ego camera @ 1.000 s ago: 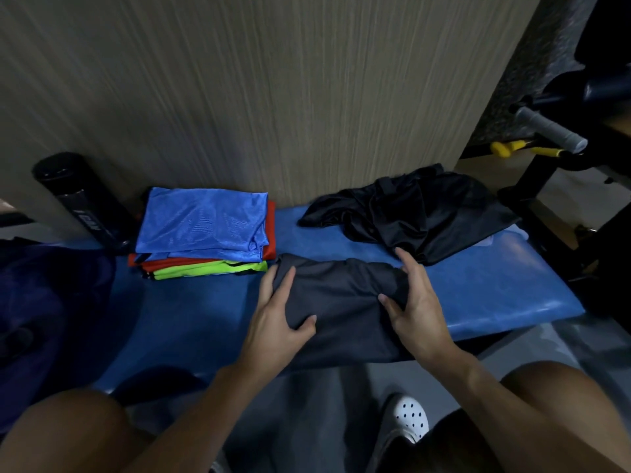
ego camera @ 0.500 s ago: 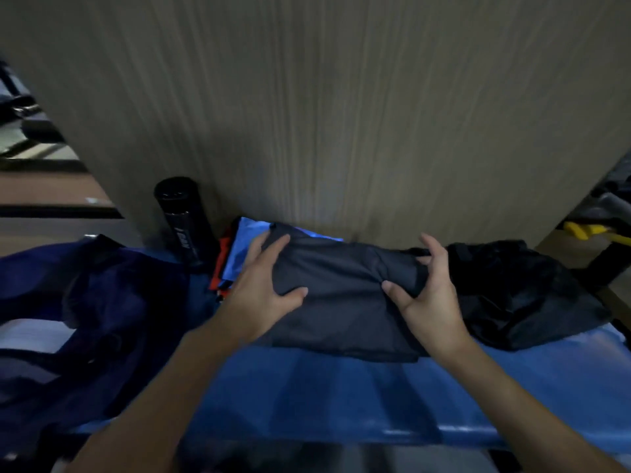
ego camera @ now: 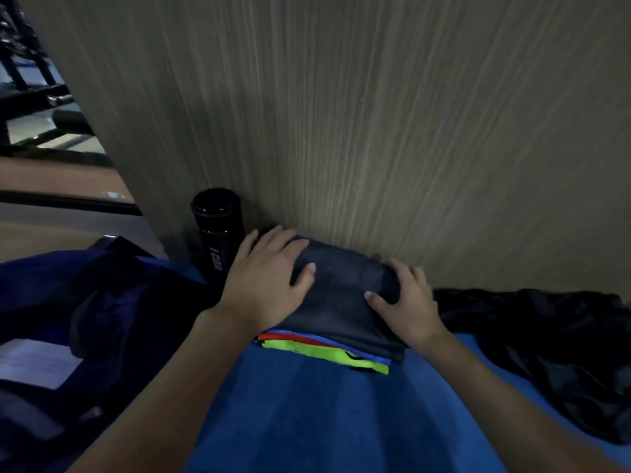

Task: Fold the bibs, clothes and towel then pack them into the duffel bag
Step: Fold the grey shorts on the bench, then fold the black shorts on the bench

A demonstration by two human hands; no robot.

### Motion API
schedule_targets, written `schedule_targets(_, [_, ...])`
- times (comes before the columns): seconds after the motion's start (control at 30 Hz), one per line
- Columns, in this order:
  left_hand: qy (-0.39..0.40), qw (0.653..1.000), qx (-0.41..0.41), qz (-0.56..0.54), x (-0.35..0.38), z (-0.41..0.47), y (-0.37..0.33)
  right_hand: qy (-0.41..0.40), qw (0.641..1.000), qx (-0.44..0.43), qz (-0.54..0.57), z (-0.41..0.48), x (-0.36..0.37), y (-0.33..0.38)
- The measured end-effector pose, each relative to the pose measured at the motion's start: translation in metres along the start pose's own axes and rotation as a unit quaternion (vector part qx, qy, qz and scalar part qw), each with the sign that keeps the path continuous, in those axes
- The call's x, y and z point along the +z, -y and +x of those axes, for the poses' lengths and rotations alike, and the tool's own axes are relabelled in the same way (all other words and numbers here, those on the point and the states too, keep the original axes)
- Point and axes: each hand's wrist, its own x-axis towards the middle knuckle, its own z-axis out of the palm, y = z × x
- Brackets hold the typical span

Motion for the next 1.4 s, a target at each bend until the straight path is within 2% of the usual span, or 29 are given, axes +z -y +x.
schedule_targets(0.07, [0.015, 0.999, 0.026, 0.011, 0.01, 0.0, -0.005, -0.05, 0.991, -0.041, -0.12, -0.005, 0.001, 0.004])
schedule_targets(0.1, [0.025, 0.999, 0.031, 0.019, 0.015, -0.001, -0.006, -0.07, 0.984, -0.087, -0.139, -0.008, 0.003, 0.009])
schedule_targets(0.13, [0.037, 0.998, 0.032, 0.029, 0.021, -0.001, -0.006, -0.072, 0.979, -0.128, -0.141, -0.01, 0.007, 0.014])
schedule_targets(0.2, [0.059, 0.997, 0.02, 0.04, 0.032, -0.003, -0.004, -0.014, 0.977, -0.156, -0.143, -0.013, 0.019, 0.022])
schedule_targets(0.27, [0.08, 0.996, -0.007, 0.038, 0.038, -0.003, 0.001, 0.064, 0.976, -0.126, -0.163, -0.011, 0.034, 0.019])
schedule_targets(0.33, [0.093, 0.995, -0.022, 0.04, 0.042, -0.002, 0.004, 0.097, 0.974, -0.1, -0.176, -0.008, 0.043, 0.014])
schedule_targets(0.43, [0.101, 0.994, -0.023, 0.042, 0.046, -0.003, 0.005, 0.124, 0.971, -0.081, -0.186, -0.005, 0.043, 0.01])
schedule_targets(0.6, [0.098, 0.994, -0.019, 0.054, 0.043, -0.005, 0.005, 0.125, 0.972, -0.053, -0.193, -0.013, 0.033, 0.004])
schedule_targets(0.7, [0.006, 0.999, -0.001, 0.046, 0.032, -0.005, -0.013, 0.083, 0.975, -0.085, -0.186, -0.034, 0.009, -0.012])
schedule_targets(0.77, [-0.063, 0.996, 0.049, 0.037, 0.026, -0.003, -0.037, 0.039, 0.979, -0.083, -0.182, -0.052, -0.012, -0.03])
schedule_targets(0.87, [-0.076, 0.989, 0.124, -0.026, 0.024, 0.0, -0.089, -0.073, 0.974, -0.054, -0.208, -0.078, -0.043, -0.075])
schedule_targets(0.97, [-0.041, 0.979, 0.18, -0.085, 0.036, 0.001, -0.147, -0.147, 0.956, 0.008, -0.254, -0.097, -0.078, -0.12])
schedule_targets(1.07, [0.049, 0.974, 0.195, -0.109, 0.056, 0.005, -0.2, -0.177, 0.942, 0.095, -0.267, -0.107, -0.111, -0.147])
schedule_targets(1.23, [0.163, 0.958, 0.19, -0.143, 0.095, 0.008, -0.266, -0.11, 0.926, 0.213, -0.293, -0.117, -0.148, -0.188])
schedule_targets(1.4, [0.212, 0.95, 0.185, -0.138, 0.131, 0.016, -0.3, -0.117, 0.943, 0.197, -0.243, -0.121, -0.163, -0.212])
